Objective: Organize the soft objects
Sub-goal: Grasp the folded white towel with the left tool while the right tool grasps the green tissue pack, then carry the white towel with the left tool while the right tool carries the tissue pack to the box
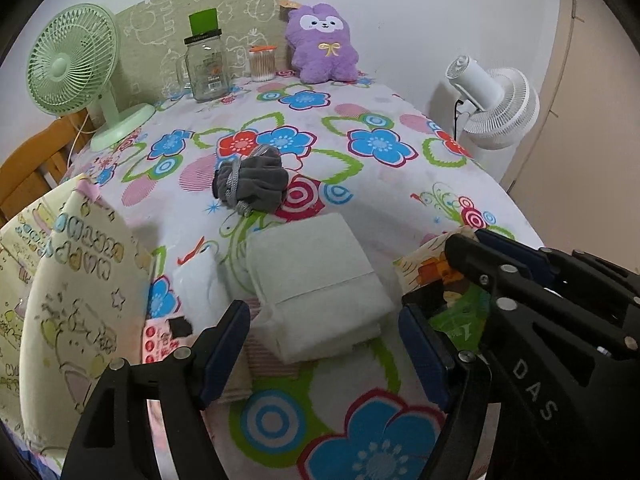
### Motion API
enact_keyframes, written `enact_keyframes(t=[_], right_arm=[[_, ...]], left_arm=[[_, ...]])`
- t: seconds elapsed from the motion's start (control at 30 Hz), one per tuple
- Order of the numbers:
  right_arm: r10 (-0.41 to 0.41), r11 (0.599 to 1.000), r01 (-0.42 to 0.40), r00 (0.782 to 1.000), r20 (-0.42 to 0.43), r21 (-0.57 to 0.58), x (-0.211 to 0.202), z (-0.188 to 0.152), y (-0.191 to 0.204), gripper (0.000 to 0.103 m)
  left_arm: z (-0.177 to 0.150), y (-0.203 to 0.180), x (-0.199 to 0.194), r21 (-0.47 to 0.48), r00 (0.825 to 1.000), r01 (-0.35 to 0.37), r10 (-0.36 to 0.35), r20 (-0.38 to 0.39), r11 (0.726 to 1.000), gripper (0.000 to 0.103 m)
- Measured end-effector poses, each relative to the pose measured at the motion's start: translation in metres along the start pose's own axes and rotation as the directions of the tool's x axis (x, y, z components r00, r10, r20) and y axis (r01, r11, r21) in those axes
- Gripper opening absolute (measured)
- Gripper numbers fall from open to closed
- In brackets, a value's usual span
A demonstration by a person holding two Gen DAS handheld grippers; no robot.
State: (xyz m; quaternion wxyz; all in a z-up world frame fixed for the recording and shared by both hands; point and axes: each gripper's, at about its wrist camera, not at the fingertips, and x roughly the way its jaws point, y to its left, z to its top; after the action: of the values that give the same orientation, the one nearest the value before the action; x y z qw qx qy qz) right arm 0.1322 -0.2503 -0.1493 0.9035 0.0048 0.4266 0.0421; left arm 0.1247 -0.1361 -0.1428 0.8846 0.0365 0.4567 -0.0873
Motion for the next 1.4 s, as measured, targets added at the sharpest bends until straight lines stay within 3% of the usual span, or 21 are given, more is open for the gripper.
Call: enact_keyframes(t=[0.57, 0.67, 0.73, 0.83, 0.93, 1.4], right_arm=[[-0.022, 1.000, 0.022, 1.000, -0.021, 0.016, 0.028, 0.015, -0.018, 0.017], [-0.018, 1.000, 0.018, 1.000, -0.023, 0.023, 0.030, 0.014, -0.019, 0.017], [-0.013, 1.000, 0.013, 1.000, -0.022, 0.026, 0.030, 0.013, -0.018, 0.017], [-0.002, 1.000, 0.002, 1.000, -0.021, 0.027, 0.029, 0.013, -0.015, 0.016], [0.006, 1.000, -0.006, 1.000, -0.017, 0.029, 0.027, 0.013, -0.013, 0.015], [-0.003, 1.000, 0.003, 1.000, 0.022, 0.010, 0.007, 0.014, -0.002, 0.014]], left_arm=[[0.016, -0.005, 0.041, -0.012, 0.997, -0.040, 0.040, -0.060, 0.999, 0.077], [0.015, -0.008, 0.039, 0.000, 0.998, -0.031, 0.031, -0.053, 1.000, 0.067], [0.014, -0.009, 0.038, 0.004, 0.998, -0.026, 0.026, -0.048, 1.000, 0.050], [0.014, -0.007, 0.035, 0.000, 0.999, -0.028, 0.028, -0.042, 1.000, 0.034], [0.014, -0.003, 0.032, -0.011, 0.999, -0.026, 0.026, -0.038, 1.000, 0.025], [0.011, -0.005, 0.009, 0.002, 1.000, 0.021, -0.021, -0.004, 1.000, 0.022]])
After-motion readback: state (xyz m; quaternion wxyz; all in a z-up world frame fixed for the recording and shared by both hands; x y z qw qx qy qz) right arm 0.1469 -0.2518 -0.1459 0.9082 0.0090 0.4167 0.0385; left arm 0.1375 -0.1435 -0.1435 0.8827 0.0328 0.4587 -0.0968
